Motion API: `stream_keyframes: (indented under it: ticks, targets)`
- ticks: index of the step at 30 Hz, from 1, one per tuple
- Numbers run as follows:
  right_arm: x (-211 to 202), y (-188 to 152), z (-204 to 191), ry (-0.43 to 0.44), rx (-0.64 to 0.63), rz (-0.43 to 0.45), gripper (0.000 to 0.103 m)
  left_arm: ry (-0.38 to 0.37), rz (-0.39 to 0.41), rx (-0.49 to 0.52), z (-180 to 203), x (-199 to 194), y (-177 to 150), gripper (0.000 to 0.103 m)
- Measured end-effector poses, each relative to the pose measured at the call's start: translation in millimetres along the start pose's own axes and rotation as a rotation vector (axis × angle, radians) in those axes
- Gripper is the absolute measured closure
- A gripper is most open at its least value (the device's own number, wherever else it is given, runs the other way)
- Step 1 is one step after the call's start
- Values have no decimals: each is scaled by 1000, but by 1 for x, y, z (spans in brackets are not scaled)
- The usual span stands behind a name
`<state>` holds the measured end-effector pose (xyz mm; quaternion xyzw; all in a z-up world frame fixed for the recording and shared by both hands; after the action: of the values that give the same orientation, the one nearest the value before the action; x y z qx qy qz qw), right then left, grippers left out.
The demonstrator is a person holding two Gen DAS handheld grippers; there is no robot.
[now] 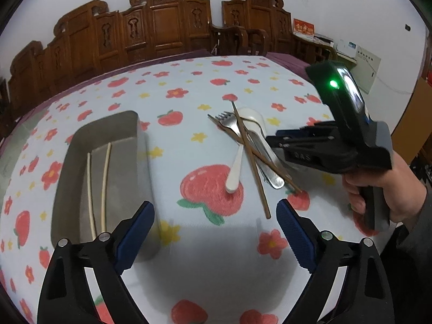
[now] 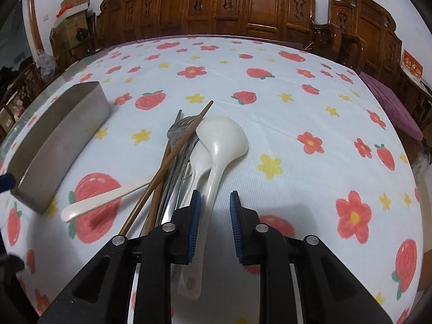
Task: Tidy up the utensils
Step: 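Grasp a chopstick with the left tool while the right tool grasps the white ladle, then place the chopstick in the tray with the left tool while the right tool carries the ladle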
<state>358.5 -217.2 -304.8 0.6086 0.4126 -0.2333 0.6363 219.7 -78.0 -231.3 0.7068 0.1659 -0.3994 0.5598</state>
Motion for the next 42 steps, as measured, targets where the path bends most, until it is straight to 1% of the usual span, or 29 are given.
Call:
stream_keyframes:
  ticks: [1,3,5,8,10,13,15,17,19,22,24,26,28,29,32,34,35,38,42]
  targets:
    - [3,1,0,-6,5,-7,79,-3,-3,-1,1,2,0,22]
    - [5,2,0,-31,-6,-8,79,-12,-10,-6,4,5,-2,24]
    - [6,3,0,-34,-10,-12,79,-28,-12,-8,8,7,-3,28]
    - [5,3,4,-37,-3,-18,90,-37,-10,-9,12,10,-3,32]
    - [4,2,9,-32,12,-28,92,-45,-15,-10,17,13,-2,36]
    - [-1,-1,16,-55,23,-30,93,-55,-23,-3,24,18,-1,38]
    - [-7,-2,20,-59,26,-20,93,-63,-28,4,30,23,0,46]
    - [-10,-1,24,-64,29,-10,93,-65,-37,15,34,29,-1,50]
    - [-15,0,30,-62,43,1,93,-69,-50,28,39,36,-1,57]
    - [-22,3,37,-62,60,18,93,-68,-66,41,45,47,-3,63]
    - [-24,4,38,-62,60,25,93,-61,-78,52,48,54,-3,69]
    - [-25,5,38,-57,59,29,93,-52,-83,54,48,59,-3,71]
    - [-25,5,37,-57,57,29,93,-48,-90,51,47,64,-2,79]
    - [-25,5,37,-58,56,29,93,-44,-95,48,46,67,-2,81]
    - [-26,6,37,-55,58,32,93,-33,-86,47,45,69,0,85]
    - [-26,5,36,-53,54,32,93,-34,-82,43,44,70,0,96]
    - [-26,5,35,-52,51,32,93,-36,-81,43,44,70,0,98]
    - [-27,5,33,-52,48,31,93,-39,-82,53,44,69,0,99]
    - [-30,6,30,-45,46,39,93,-40,-67,49,41,58,0,99]
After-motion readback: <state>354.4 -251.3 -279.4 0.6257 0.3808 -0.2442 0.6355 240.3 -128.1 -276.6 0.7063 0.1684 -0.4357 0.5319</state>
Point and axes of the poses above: each gripper's, at about its wrist camera, not at the fingertips, and x roughly the way its jaws point, z to its right, y to its top, the point moved 5 cm from there along x, roughly the way its jaws point, and after that the axes turned 6 degrees about x, right-handed, at the moved point
